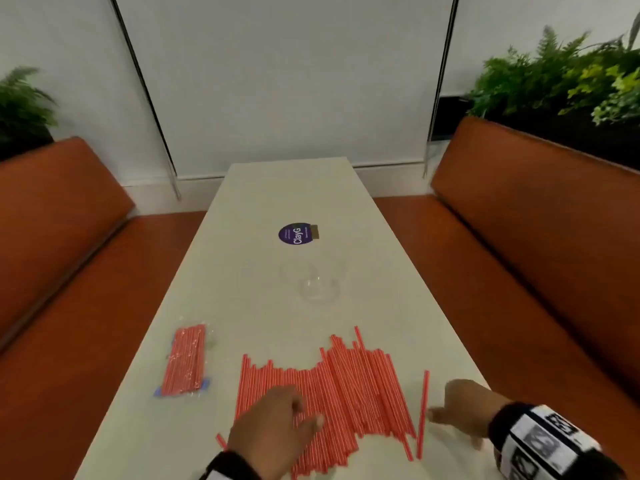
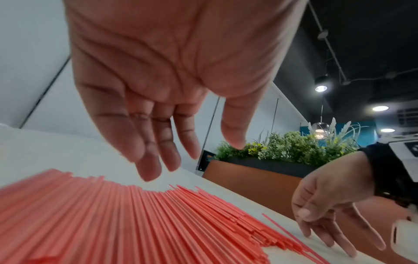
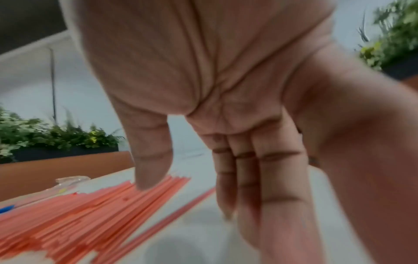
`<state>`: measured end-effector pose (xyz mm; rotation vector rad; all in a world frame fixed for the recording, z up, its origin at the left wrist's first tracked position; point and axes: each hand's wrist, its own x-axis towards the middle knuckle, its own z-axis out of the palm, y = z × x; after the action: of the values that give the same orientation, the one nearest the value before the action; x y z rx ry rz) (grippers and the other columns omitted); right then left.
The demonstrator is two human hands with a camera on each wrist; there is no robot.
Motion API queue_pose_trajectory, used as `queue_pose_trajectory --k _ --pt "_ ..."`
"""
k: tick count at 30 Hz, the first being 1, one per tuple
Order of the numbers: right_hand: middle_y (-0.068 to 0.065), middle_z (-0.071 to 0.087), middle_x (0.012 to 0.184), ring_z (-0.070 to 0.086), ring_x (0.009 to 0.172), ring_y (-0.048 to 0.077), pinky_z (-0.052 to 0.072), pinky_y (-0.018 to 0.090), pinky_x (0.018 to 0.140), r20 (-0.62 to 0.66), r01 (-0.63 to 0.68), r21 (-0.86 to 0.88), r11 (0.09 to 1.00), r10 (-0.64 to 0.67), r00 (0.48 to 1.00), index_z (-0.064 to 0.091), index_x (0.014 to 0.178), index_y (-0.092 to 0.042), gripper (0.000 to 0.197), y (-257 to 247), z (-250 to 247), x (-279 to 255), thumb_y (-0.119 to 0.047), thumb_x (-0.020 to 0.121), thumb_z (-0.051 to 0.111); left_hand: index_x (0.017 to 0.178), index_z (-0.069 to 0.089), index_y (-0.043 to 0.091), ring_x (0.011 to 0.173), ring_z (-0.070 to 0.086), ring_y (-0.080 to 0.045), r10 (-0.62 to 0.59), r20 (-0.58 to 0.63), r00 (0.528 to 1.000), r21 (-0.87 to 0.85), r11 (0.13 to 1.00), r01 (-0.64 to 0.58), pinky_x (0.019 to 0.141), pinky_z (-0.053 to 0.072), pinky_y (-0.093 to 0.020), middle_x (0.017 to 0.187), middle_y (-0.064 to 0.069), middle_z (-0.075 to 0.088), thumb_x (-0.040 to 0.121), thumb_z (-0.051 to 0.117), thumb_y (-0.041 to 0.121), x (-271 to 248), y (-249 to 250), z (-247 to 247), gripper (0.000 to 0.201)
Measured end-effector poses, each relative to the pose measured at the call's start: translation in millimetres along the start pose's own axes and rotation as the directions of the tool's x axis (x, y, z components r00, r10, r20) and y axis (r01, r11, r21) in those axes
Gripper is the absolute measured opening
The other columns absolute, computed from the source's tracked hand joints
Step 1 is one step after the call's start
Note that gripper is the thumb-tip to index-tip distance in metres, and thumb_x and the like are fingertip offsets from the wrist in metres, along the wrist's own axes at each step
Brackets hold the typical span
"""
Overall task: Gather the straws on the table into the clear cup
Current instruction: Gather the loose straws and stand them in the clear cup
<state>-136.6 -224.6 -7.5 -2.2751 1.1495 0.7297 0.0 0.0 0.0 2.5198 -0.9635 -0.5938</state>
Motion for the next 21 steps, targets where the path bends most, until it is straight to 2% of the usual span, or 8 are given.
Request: queue_pose_trajectory --k 2,4,7,9,10,14,18,21 --pt "0.003 0.063 0.087 0.064 0.066 0.010 0.039 0.017 0.051 0.044 -0.031 0.118 0.992 0.026 0.999 0.055 0.093 -0.011 0.036 -6.7 3.8 13.9 -0.047 0.093 0.048 0.106 0.053 0.027 0.093 0.053 -0.005 -0.008 0.016 1.000 -0.011 1.000 0.008 0.075 0.042 -0.015 0.105 0.014 0.055 0.089 0.051 0.049 15.5 7.8 8.3 0.028" --pt "0.011 0.064 0.111 0.065 0.069 0.015 0.046 0.021 0.054 0.018 -0.022 0.163 0.986 0.020 1.000 0.050 0.125 -0.003 0.052 -21.6 0.3 19.0 -0.045 0.094 0.048 0.114 0.053 0.024 0.093 0.054 -0.007 0.013 0.025 1.000 0.000 1.000 -0.013 0.081 0.044 -0.018 0.109 0.010 0.056 0.090 0.051 0.045 26.1 17.9 16.8 0.031" --pt "0.011 0.065 0.105 0.064 0.089 0.022 0.052 0.027 0.075 -0.039 0.033 0.133 0.991 -0.028 0.999 0.057 0.112 -0.001 0.045 -43.5 -1.0 30.6 -0.041 0.091 0.054 0.115 0.053 0.021 0.090 0.054 -0.010 0.034 0.042 0.999 0.034 0.999 -0.036 0.081 0.047 -0.022 0.112 0.005 0.058 0.091 0.050 0.043 41.1 27.6 27.2 0.033" --pt "0.004 0.059 0.082 0.061 0.081 0.020 0.049 0.025 0.066 -0.048 0.040 0.062 0.997 -0.037 0.998 0.058 0.085 -0.006 0.030 -56.3 -0.8 34.6 -0.036 0.089 0.060 0.115 0.054 0.019 0.088 0.053 -0.011 0.028 0.033 0.999 0.035 0.999 -0.029 0.079 0.045 -0.023 0.112 0.003 0.058 0.091 0.051 0.040 49.8 33.0 31.8 0.032" --pt "0.003 0.059 0.082 0.062 0.085 0.020 0.050 0.025 0.067 -0.054 0.032 0.019 0.999 -0.031 0.998 0.060 0.085 -0.007 0.026 -61.6 0.4 36.9 -0.033 0.088 0.061 0.114 0.054 0.018 0.088 0.053 -0.011 0.022 0.038 0.999 0.034 0.999 -0.023 0.078 0.045 -0.023 0.111 0.003 0.059 0.091 0.052 0.039 52.6 36.0 33.2 0.032" --pt "0.010 0.066 0.116 0.064 0.109 0.024 0.051 0.029 0.092 -0.109 0.039 -0.076 0.996 -0.048 0.993 0.062 0.112 -0.005 0.029 -71.1 6.7 41.0 -0.025 0.092 0.056 0.105 0.056 0.015 0.089 0.060 -0.016 0.010 0.043 0.999 0.032 0.999 -0.011 0.078 0.049 -0.027 0.098 0.001 0.059 0.092 0.051 0.037 57.0 43.7 38.0 0.026" --pt "0.010 0.066 0.110 0.064 0.109 0.023 0.050 0.026 0.089 -0.117 0.034 -0.130 0.991 -0.050 0.992 0.060 0.098 -0.007 0.014 -73.2 7.5 46.6 -0.018 0.094 0.051 0.102 0.057 0.012 0.081 0.057 -0.017 -0.014 0.050 0.999 0.053 0.999 0.011 0.078 0.050 -0.031 0.092 0.000 0.057 0.092 0.051 0.037 65.0 45.9 37.7 0.028" --pt "0.010 0.064 0.121 0.063 0.111 0.023 0.049 0.026 0.090 -0.117 0.020 -0.128 0.992 -0.035 0.993 0.057 0.121 -0.003 0.030 -72.7 9.0 47.0 -0.017 0.096 0.049 0.104 0.059 0.008 0.086 0.062 -0.023 -0.032 0.049 0.998 0.078 0.997 0.028 0.078 0.050 -0.033 0.100 -0.010 0.065 0.091 0.053 0.036 76.1 50.5 38.2 0.031"
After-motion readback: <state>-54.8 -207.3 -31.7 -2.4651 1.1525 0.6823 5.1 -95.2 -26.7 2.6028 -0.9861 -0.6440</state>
